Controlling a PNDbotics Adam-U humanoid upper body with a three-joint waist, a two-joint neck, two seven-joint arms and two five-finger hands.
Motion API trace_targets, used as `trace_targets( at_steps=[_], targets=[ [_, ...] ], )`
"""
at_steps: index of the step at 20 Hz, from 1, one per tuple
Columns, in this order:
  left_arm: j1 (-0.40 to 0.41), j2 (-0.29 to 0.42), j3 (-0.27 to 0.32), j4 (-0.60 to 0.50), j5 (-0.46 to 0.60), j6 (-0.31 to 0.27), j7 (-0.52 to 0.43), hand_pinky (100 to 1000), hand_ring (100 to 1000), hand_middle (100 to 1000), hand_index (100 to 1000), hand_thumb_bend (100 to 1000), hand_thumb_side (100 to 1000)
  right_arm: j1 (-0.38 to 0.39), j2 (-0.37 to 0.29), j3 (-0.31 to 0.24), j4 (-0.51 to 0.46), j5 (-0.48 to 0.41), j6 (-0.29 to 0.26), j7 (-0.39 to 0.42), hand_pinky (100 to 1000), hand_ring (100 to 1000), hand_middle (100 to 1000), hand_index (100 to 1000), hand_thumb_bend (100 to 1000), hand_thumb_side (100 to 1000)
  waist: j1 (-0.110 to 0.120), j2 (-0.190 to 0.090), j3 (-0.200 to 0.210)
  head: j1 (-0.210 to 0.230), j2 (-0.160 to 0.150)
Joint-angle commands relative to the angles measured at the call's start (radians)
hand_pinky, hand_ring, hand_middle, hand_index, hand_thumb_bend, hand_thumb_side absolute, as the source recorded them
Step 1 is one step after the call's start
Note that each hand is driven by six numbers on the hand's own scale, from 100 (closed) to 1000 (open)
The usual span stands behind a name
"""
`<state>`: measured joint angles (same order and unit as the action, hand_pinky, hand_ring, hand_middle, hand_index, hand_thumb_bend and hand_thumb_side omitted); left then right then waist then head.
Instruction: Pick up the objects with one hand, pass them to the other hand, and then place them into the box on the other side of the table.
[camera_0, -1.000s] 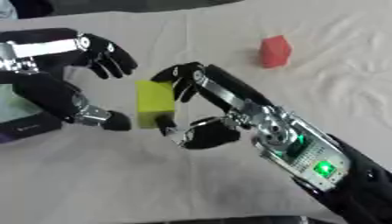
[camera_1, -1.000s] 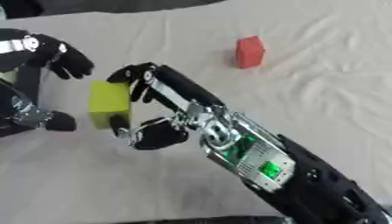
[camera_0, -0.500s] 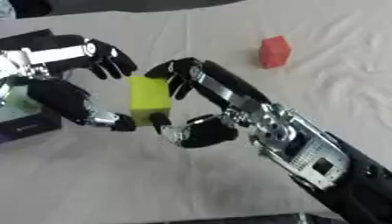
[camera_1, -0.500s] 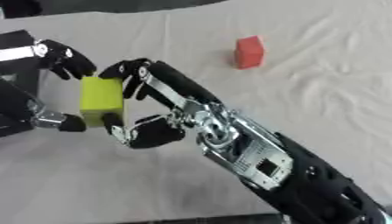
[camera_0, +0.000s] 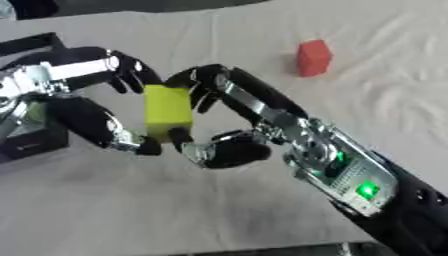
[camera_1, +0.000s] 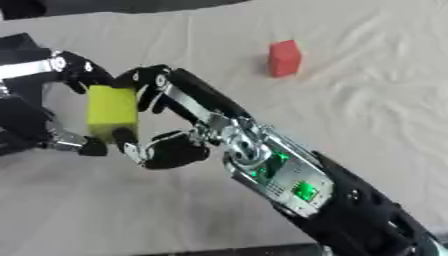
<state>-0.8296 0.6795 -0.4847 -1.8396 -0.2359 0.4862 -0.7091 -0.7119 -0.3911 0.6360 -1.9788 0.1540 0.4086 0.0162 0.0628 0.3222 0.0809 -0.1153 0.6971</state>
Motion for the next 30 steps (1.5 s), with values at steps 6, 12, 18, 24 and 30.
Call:
trace_targets(
  at_steps=[6, 12, 18, 24, 30],
  targets=[
    [-0.021, 0.011, 0.031, -0.030, -0.018, 0.040, 0.036, 799, 755, 671, 778, 607, 371, -0.011, 0.001, -0.004, -0.021, -0.011, -0.003, -0.006, 655, 679, 549, 676, 100, 101, 0.000, -0.014, 0.000, 0.007, -0.013],
    [-0.016, 0.011, 0.021, -0.042, 0.012, 0.064, 0.131, 775, 716, 616, 708, 449, 315, -0.010, 0.000, -0.002, -0.021, -0.014, -0.001, -0.005, 655, 679, 549, 677, 100, 102, -0.001, -0.013, -0.001, 0.009, -0.016],
    [-0.017, 0.007, 0.009, -0.046, 0.050, 0.068, 0.209, 757, 689, 587, 667, 350, 270, -0.010, 0.002, -0.001, -0.021, -0.016, 0.002, -0.001, 655, 679, 549, 677, 100, 105, -0.002, -0.011, -0.002, 0.012, -0.019],
    [-0.017, 0.002, 0.009, -0.051, 0.083, 0.060, 0.278, 724, 641, 544, 614, 274, 179, -0.008, 0.002, -0.002, -0.021, -0.022, 0.007, 0.000, 654, 678, 548, 677, 100, 110, -0.004, -0.008, -0.002, 0.012, -0.020],
    [-0.017, 0.001, 0.005, -0.052, 0.116, 0.049, 0.352, 702, 607, 511, 557, 225, 100, -0.007, 0.000, 0.000, -0.021, -0.025, 0.011, 0.002, 653, 680, 551, 679, 100, 103, -0.004, -0.005, -0.002, 0.014, -0.022]
  ],
)
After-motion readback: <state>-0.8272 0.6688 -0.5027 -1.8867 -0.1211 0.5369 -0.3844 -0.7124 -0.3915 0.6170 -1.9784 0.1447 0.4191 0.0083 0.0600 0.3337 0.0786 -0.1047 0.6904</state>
